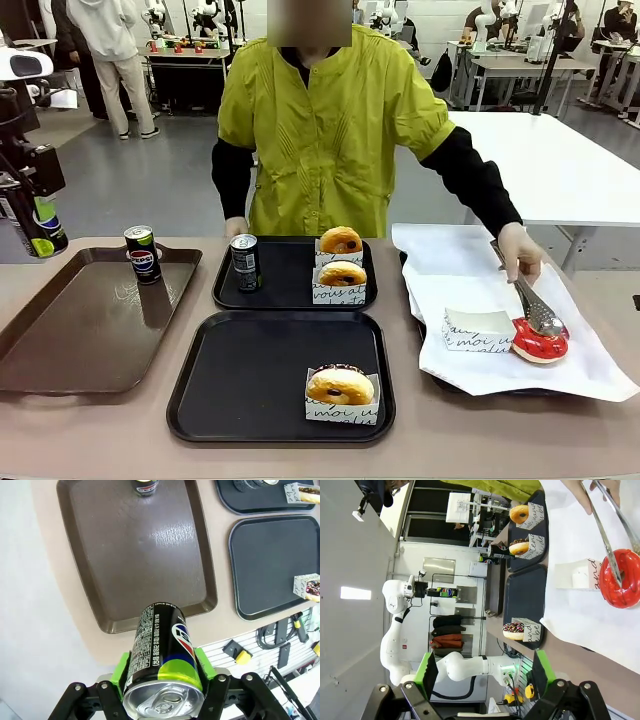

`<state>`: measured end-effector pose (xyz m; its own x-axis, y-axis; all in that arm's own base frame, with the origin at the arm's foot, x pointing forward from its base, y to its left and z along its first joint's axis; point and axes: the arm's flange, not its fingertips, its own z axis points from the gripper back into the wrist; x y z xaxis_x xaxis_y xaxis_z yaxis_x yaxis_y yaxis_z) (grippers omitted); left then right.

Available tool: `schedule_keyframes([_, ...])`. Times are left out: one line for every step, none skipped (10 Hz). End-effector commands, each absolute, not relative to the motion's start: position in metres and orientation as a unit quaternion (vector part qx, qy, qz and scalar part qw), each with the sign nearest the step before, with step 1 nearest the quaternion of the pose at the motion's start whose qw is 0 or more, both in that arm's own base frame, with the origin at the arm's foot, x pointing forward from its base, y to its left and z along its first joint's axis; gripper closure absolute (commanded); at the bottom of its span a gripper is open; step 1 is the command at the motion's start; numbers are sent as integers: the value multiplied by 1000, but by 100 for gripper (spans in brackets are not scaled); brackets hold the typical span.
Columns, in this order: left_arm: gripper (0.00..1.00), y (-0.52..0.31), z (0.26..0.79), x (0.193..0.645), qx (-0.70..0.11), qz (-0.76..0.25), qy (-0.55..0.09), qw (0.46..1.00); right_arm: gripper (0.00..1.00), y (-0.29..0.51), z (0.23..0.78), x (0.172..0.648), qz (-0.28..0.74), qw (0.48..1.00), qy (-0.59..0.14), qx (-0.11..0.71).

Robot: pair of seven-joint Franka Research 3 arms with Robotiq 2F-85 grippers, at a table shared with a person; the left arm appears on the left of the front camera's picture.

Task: Set up donuts and drinks on trays.
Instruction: Pick up one Pepsi coke from the Handle tray and place it on the Flat Tray without a Pepsi coke.

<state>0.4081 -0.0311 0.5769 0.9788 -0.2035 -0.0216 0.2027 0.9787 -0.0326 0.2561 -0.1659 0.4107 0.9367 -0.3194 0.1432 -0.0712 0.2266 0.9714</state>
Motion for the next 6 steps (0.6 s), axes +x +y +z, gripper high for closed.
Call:
schedule_keyframes([40, -48, 564, 409, -4, -109, -10, 994, 0, -165, 411, 258, -78, 762, -166, 621])
schedule_keyframes([40, -71, 557, 400, -8, -119, -18, 993, 0, -165, 411, 258, -78, 762, -166, 621])
schedule_keyframes([40, -100, 554, 395, -12, -138, -19, 990, 0, -165, 411, 258, -78, 762, -166, 621])
schedule_keyframes([40, -128, 550, 388, -13, -159, -19, 987, 0, -165, 411, 258, -78, 762, -166, 621])
schedule_keyframes([40, -150, 544, 386, -9, -176, -15, 984, 0, -165, 411, 258, -78, 762, -166, 621])
schedule_keyframes([40, -174, 535, 385, -4, -195, -9, 981, 0, -165, 411, 258, -78, 762, -166, 621])
